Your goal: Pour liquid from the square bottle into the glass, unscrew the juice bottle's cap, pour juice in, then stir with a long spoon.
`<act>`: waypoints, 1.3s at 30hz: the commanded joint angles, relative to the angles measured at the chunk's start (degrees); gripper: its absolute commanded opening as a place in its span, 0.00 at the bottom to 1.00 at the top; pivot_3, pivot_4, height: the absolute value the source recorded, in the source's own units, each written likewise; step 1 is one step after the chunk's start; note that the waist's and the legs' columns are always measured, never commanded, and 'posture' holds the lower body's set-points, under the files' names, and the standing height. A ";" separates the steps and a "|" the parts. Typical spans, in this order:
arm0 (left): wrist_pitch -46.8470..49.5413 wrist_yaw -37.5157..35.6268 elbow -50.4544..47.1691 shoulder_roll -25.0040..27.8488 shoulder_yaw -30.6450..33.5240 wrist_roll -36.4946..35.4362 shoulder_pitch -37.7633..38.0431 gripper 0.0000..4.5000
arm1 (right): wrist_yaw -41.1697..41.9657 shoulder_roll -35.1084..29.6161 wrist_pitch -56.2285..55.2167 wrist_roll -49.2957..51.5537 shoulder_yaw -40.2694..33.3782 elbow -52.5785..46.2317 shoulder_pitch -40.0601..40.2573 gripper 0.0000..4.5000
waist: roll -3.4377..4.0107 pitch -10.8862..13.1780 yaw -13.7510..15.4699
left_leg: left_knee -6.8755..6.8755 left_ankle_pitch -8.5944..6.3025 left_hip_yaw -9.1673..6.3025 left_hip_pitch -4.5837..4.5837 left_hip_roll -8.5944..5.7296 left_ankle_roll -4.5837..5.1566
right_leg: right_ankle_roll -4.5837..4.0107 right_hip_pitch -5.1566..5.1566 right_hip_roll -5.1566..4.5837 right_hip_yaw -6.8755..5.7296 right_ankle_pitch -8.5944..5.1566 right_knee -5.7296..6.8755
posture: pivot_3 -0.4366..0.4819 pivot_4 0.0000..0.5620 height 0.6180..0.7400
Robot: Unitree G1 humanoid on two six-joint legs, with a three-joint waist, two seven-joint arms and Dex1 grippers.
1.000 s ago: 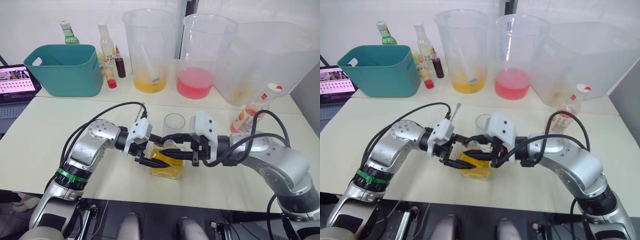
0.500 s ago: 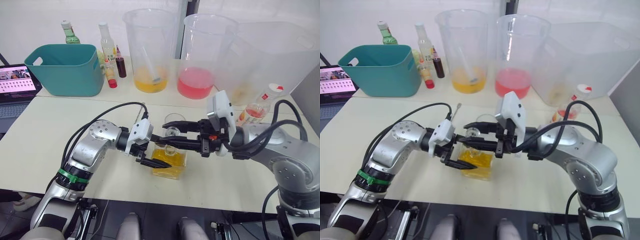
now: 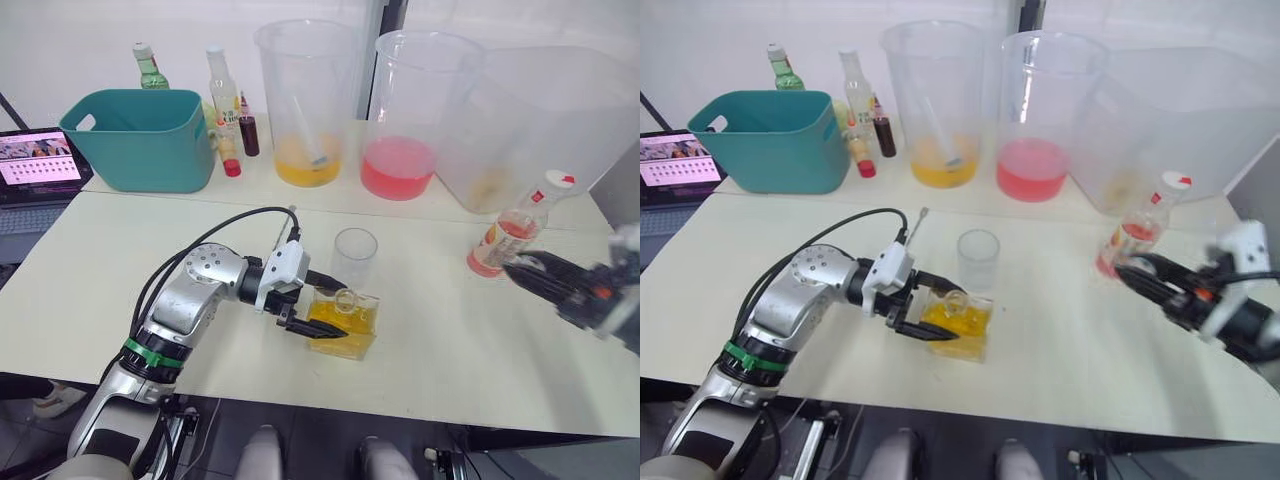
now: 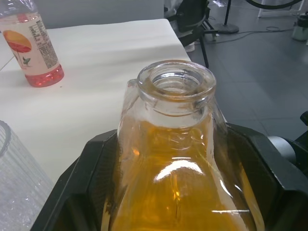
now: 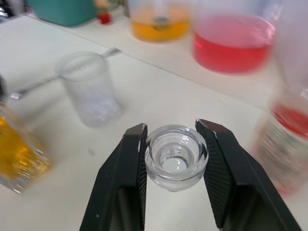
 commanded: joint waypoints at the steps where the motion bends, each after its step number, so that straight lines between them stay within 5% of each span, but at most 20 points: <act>1: -0.45 0.31 0.55 -1.00 -1.93 1.81 0.22 0.62 | -0.66 2.63 -8.84 -5.00 -5.13 5.53 1.73 0.24 | 0.02 -0.01 -0.20 | -0.01 0.00 0.00 0.04 0.00 0.00 | 0.00 0.05 0.00 0.00 0.00 0.00 | 0.48 0.27 0.96; 16: -0.79 1.82 -0.15 -1.03 -1.51 3.03 0.50 0.62 | -11.94 7.90 -26.58 -20.90 2.99 28.76 -6.45 0.24 | 0.35 0.00 -0.39 | -0.05 0.00 -0.06 0.26 -0.07 0.00 | 0.07 0.59 -0.03 0.02 -0.03 -0.46 | 0.48 0.27 0.96; 30: -0.04 3.28 -2.94 0.14 -0.54 2.55 1.53 0.62 | -10.87 9.46 -27.17 -20.43 6.75 30.67 -5.40 0.24 | 0.45 0.00 -0.61 | -0.07 -0.01 -0.09 0.26 -0.11 0.01 | 0.08 0.60 -0.05 0.03 -0.03 -0.47 | 0.48 0.27 0.96; 31: 0.19 3.35 -3.30 0.20 -0.58 2.42 1.61 0.62 | -10.83 9.29 -26.87 -20.11 6.44 30.77 -5.68 0.48 | 0.45 0.00 -0.64 | -0.07 -0.01 -0.09 0.26 -0.10 0.01 | 0.08 0.60 -0.05 0.03 -0.03 -0.47 | 0.48 0.27 0.96; 34: 0.93 3.68 -4.19 0.29 -0.63 2.13 1.71 0.62 | -9.95 8.26 -26.20 -19.43 6.24 29.59 -5.90 0.69 | 0.45 0.00 -0.64 | -0.07 -0.01 -0.10 0.26 -0.11 0.01 | 0.08 0.61 -0.05 0.02 -0.03 -0.47 | 0.48 0.27 0.96; 36: 1.07 3.84 -4.50 0.32 -0.70 2.20 1.72 0.62 | -9.56 7.57 -25.43 -18.58 6.06 28.03 -6.19 0.93 | 0.45 0.00 -0.64 | -0.07 -0.01 -0.10 0.25 -0.11 0.01 | 0.08 0.61 -0.05 0.02 -0.03 -0.47 | 0.48 0.27 0.96; 39: 1.19 3.84 -4.75 0.34 -0.81 2.19 1.66 0.62 | -9.36 5.62 -23.58 -16.91 4.47 25.33 -6.91 0.98 | 0.51 0.01 -0.66 | -0.07 -0.01 -0.10 0.25 -0.11 0.01 | 0.08 0.60 -0.05 0.03 -0.03 -0.47 | 0.48 0.27 0.96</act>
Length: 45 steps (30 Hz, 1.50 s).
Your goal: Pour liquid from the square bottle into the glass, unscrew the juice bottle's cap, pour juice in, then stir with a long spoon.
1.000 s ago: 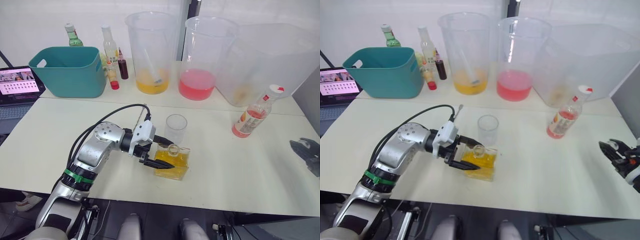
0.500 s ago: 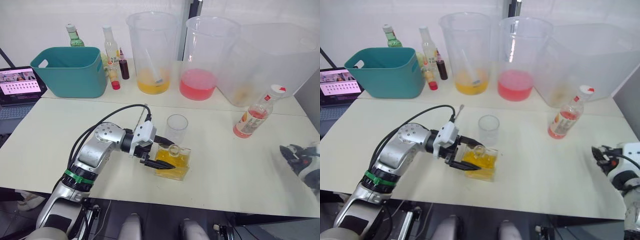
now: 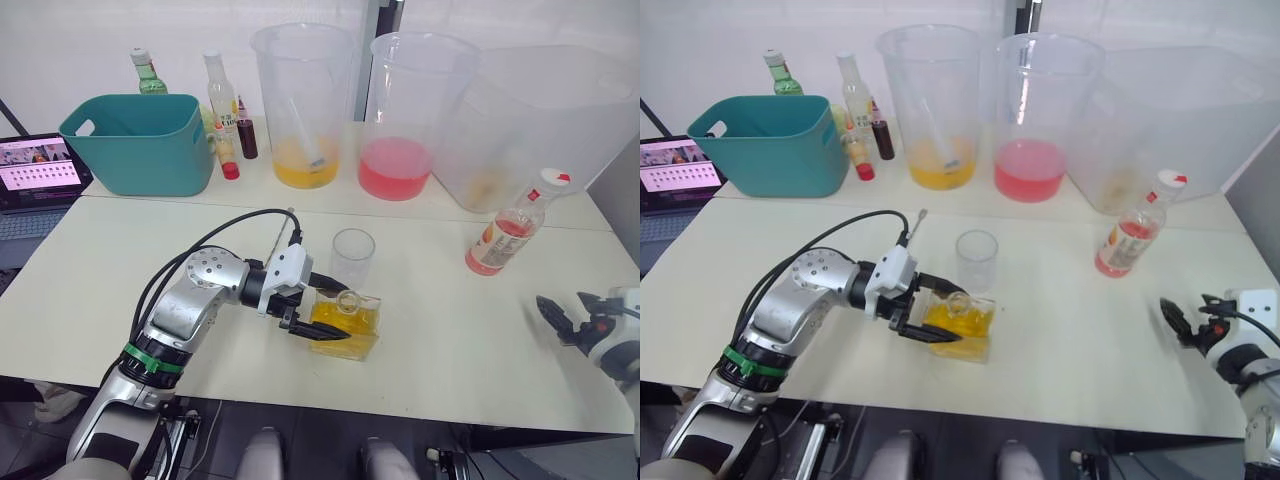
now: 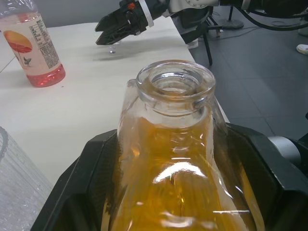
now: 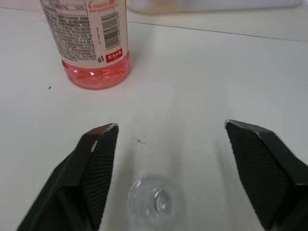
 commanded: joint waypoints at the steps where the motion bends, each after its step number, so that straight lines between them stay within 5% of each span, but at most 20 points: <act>1: 0.13 1.17 -1.33 0.20 -0.91 1.57 0.20 0.62 | 0.90 -4.15 2.41 3.55 -4.55 -5.96 -1.10 0.98 | 0.06 0.00 -0.01 | 0.00 0.00 0.00 0.01 0.00 0.00 | 0.00 0.00 0.00 0.00 0.00 0.00 | 0.48 0.27 0.96; 12: 0.17 1.33 -1.20 -0.11 0.13 0.29 0.85 0.62 | 12.63 -14.99 19.39 16.61 -12.50 -22.20 6.62 0.98 | 0.15 0.02 0.18 | 0.00 -0.01 -0.07 -0.03 -0.02 0.01 | 0.01 0.04 0.00 -0.02 0.00 -0.04 | 0.48 0.27 0.96; 20: 2.03 2.32 -3.79 0.90 2.85 -2.21 3.16 0.62 | 21.19 -17.99 26.36 25.52 -11.66 -37.27 12.71 0.98 | 0.12 0.04 -0.36 | -0.02 -0.01 -0.13 -0.05 -0.02 0.01 | 0.03 0.04 0.02 -0.04 -0.02 -0.06 | 0.48 0.27 0.96; 32: 22.73 9.72 -15.99 13.00 21.79 -19.57 3.57 0.62 | 23.71 -18.32 22.72 22.43 7.45 -28.84 -6.14 0.98 | -0.22 0.65 -2.00 | -0.09 0.01 -0.28 -0.24 0.04 -0.01 | 0.02 -0.21 0.09 -0.10 -0.02 -0.02 | 0.48 0.27 0.96; 39: 21.51 11.77 -13.62 21.42 29.29 -16.28 7.44 0.62 | 26.10 -16.59 19.85 19.65 15.15 -24.55 -14.55 0.98 | -0.23 0.81 -1.67 | -0.21 0.01 -0.30 -0.37 0.01 -0.02 | 0.00 -0.38 0.04 -0.16 -0.01 -0.02 | 0.48 0.27 0.96; 45: 12.41 22.02 -5.06 18.45 28.49 -7.16 1.36 0.62 | 26.14 -15.11 19.47 18.84 16.83 -23.60 -16.20 0.98 | -0.38 0.98 -0.47 | -0.25 0.10 -0.33 -0.40 0.01 -0.11 | -0.01 -0.47 0.04 -0.21 0.00 0.00 | 0.48 0.27 0.96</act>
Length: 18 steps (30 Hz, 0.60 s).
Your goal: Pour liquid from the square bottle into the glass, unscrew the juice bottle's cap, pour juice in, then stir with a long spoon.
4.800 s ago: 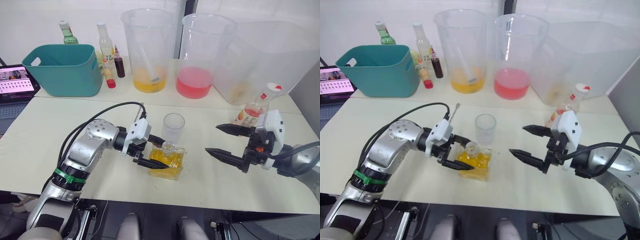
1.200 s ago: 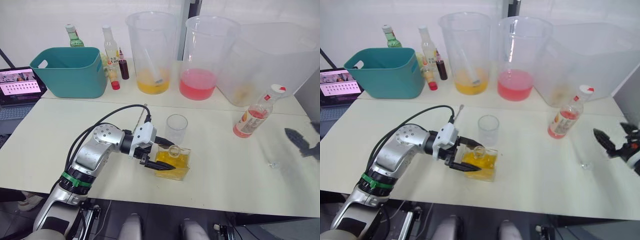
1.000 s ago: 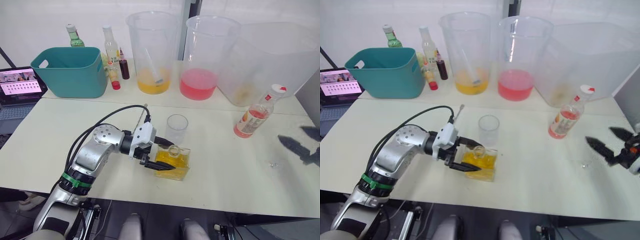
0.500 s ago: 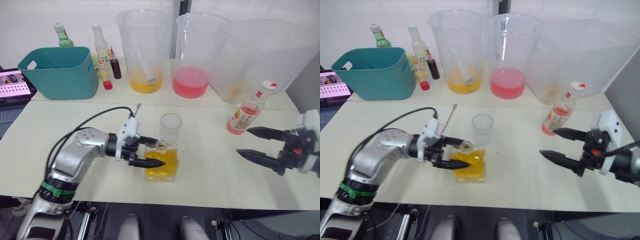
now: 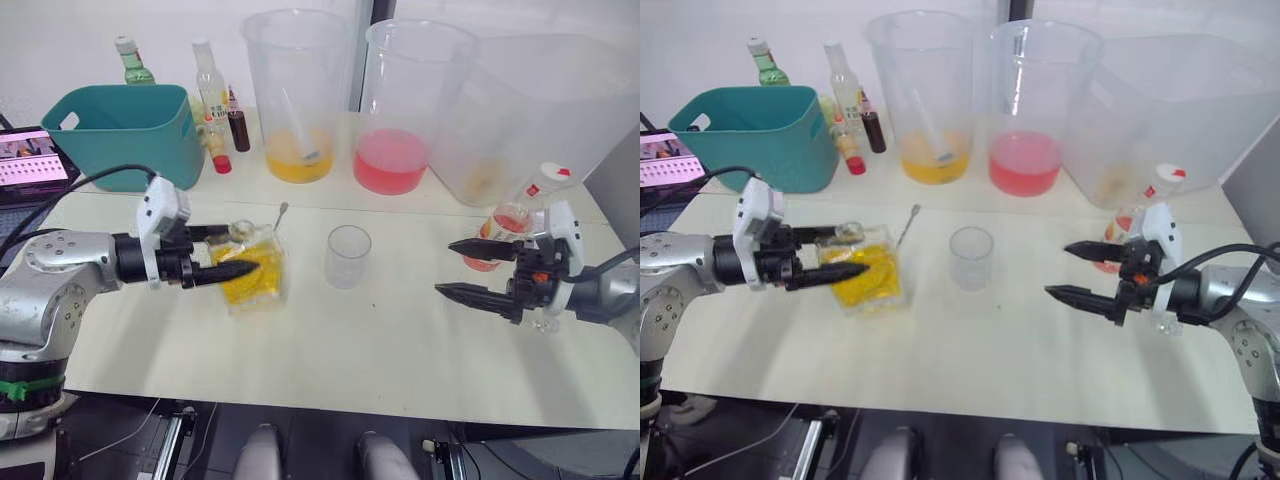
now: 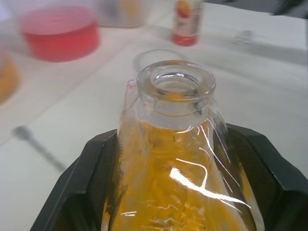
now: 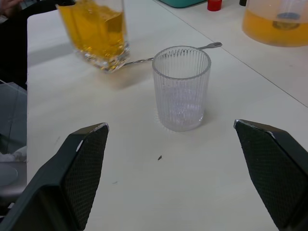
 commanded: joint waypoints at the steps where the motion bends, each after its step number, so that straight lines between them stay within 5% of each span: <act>1: -7.96 5.49 0.96 -1.33 1.18 4.81 -5.57 0.62 | 0.17 0.45 -1.42 -0.49 -0.75 -0.31 -0.46 0.98 | -0.09 0.04 0.18 | 0.01 0.00 -0.01 -0.04 0.00 0.00 | 0.00 -0.03 0.00 -0.01 0.00 0.00 | 0.48 0.27 0.96; 18: -35.73 17.83 26.91 -17.16 -18.90 32.54 -26.95 0.62 | -11.60 3.76 2.66 4.67 -11.71 -16.30 12.11 0.98 | -0.12 0.06 1.82 | 0.46 0.06 -0.08 -0.91 -0.11 -0.02 | -0.04 -0.91 -0.01 -0.02 0.03 0.70 | 0.48 0.27 0.96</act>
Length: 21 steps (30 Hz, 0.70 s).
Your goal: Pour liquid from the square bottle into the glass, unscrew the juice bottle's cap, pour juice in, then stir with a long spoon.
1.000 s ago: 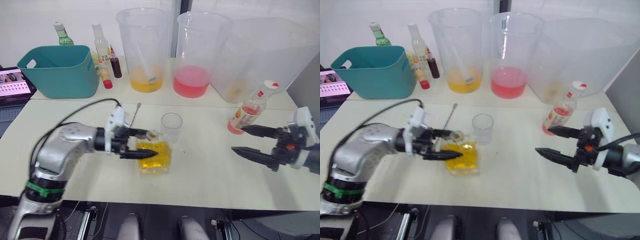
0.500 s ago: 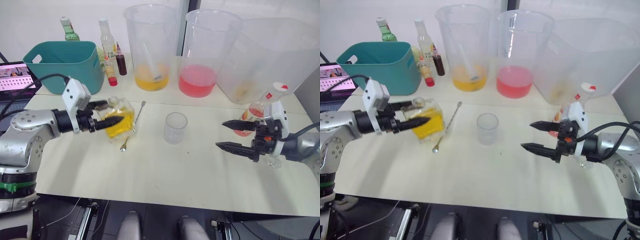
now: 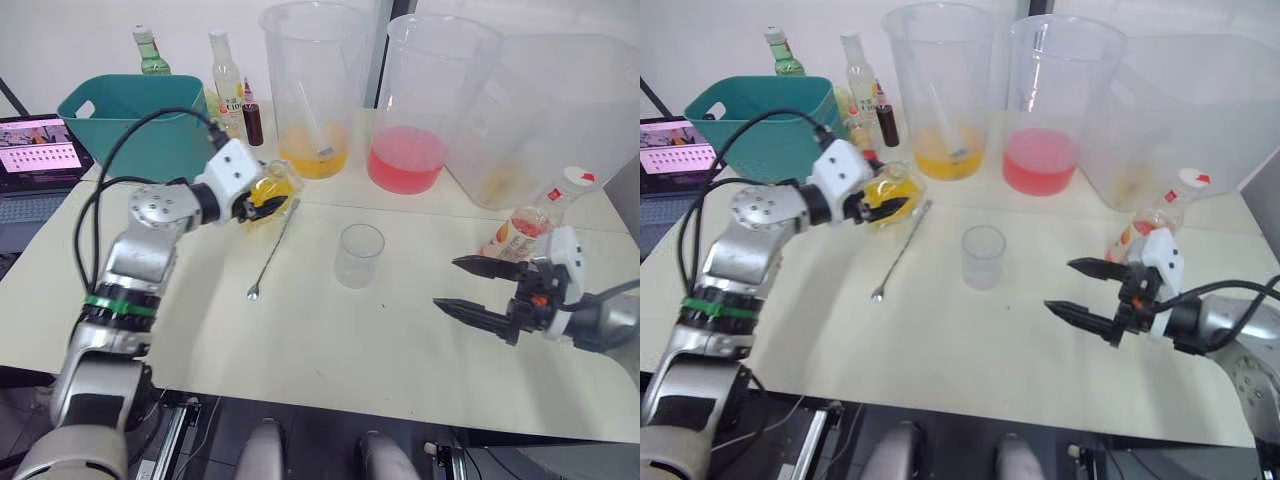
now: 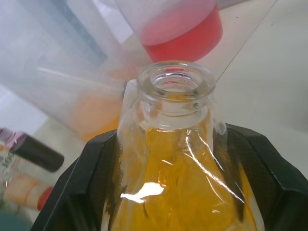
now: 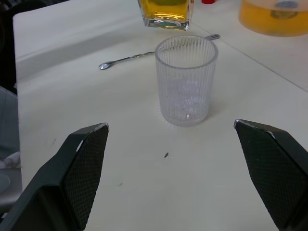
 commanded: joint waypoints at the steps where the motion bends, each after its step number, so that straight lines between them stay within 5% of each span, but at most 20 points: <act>1: -9.29 3.07 2.53 -1.64 -0.20 3.68 -5.35 0.62 | -3.72 0.41 0.96 2.41 -3.60 -4.80 0.33 0.98 | 0.00 0.00 -0.33 | 0.00 0.00 0.00 0.01 0.01 0.00 | 0.00 -0.01 0.02 0.00 0.00 0.05 | 0.48 0.27 0.96; 11: -31.41 10.74 15.90 -6.96 -7.60 16.96 -10.84 0.62 | -14.82 1.44 4.53 8.25 -4.78 -13.53 0.57 0.98 | -0.02 0.01 -0.53 | 0.00 0.08 -0.01 -0.08 -0.05 0.02 | 0.00 -0.12 0.00 0.04 0.00 0.15 | 0.48 0.27 0.96; 21: -39.98 18.48 20.14 -9.66 -8.95 23.60 -12.04 0.62 | -20.05 1.16 4.30 10.50 -6.35 -16.74 3.48 0.98 | -0.02 0.01 -0.61 | 0.00 0.22 -0.01 -0.34 -0.06 0.03 | 0.00 -0.51 0.01 0.06 0.00 0.39 | 0.48 0.27 0.96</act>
